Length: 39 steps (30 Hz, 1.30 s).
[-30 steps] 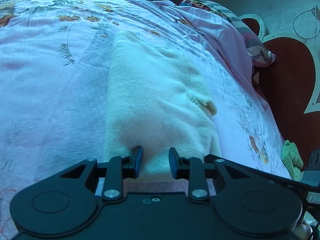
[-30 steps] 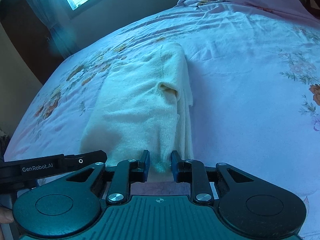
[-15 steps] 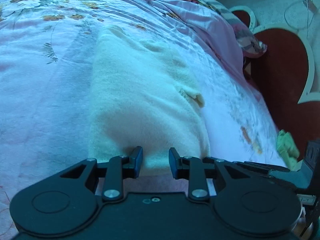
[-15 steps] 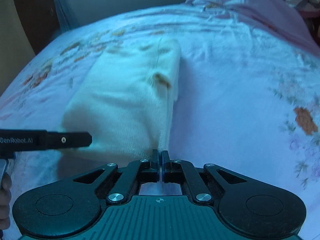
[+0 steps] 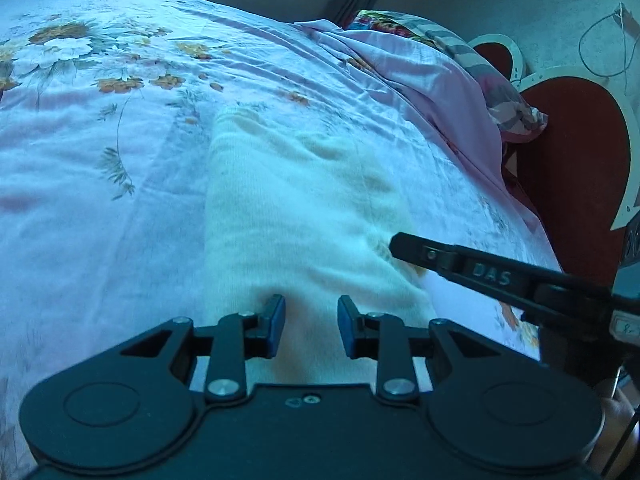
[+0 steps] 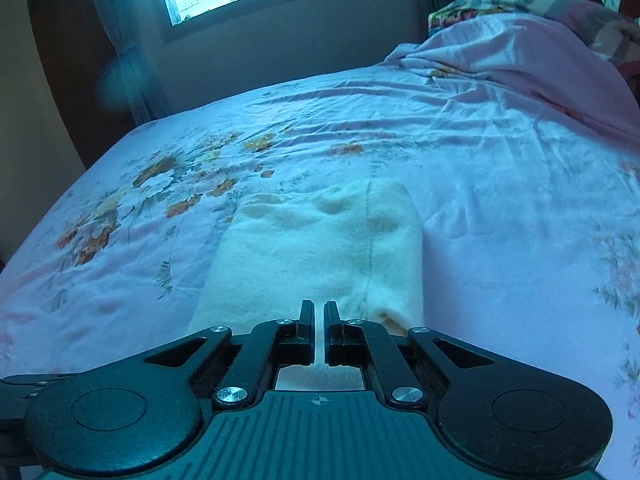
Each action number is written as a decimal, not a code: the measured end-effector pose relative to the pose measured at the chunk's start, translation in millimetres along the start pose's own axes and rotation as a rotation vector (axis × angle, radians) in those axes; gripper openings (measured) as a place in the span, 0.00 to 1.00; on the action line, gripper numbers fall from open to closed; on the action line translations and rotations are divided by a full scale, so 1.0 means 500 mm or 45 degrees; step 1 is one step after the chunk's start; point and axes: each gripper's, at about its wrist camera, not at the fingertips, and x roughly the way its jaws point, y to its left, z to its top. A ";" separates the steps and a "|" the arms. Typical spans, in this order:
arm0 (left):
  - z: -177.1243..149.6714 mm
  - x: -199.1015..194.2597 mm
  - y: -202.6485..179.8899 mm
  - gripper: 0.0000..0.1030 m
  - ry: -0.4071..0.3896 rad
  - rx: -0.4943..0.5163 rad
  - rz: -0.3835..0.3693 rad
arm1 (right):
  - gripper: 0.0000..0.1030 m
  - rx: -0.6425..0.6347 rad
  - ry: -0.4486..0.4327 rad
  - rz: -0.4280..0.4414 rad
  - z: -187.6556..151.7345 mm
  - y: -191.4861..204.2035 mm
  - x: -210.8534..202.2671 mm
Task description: Fold small clothes
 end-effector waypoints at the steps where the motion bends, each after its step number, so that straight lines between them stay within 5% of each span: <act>1: 0.005 0.005 -0.001 0.25 -0.012 0.006 0.002 | 0.02 -0.044 -0.003 -0.016 0.003 0.009 0.015; 6: 0.009 0.041 0.005 0.27 0.025 -0.026 -0.046 | 0.01 -0.161 0.074 -0.200 -0.027 -0.017 0.093; 9: 0.000 0.064 0.009 0.27 0.102 -0.076 -0.134 | 0.00 -0.113 0.074 -0.218 -0.050 -0.069 0.104; 14: -0.015 0.062 -0.001 0.27 0.103 -0.019 -0.110 | 0.01 -0.152 0.099 -0.248 -0.037 -0.048 0.094; 20: -0.029 0.051 0.001 0.27 0.100 -0.008 -0.110 | 0.01 -0.160 0.024 -0.104 -0.079 0.005 -0.008; 28: -0.043 0.050 -0.013 0.27 0.118 0.022 -0.092 | 0.01 -0.329 0.064 -0.275 -0.178 -0.011 0.006; 33: -0.047 0.035 -0.042 0.28 0.116 0.102 -0.022 | 0.01 -0.306 0.094 -0.285 -0.170 -0.016 -0.001; 39: -0.054 -0.008 -0.067 0.50 0.074 0.181 0.060 | 0.01 -0.201 0.088 -0.220 -0.151 -0.016 -0.051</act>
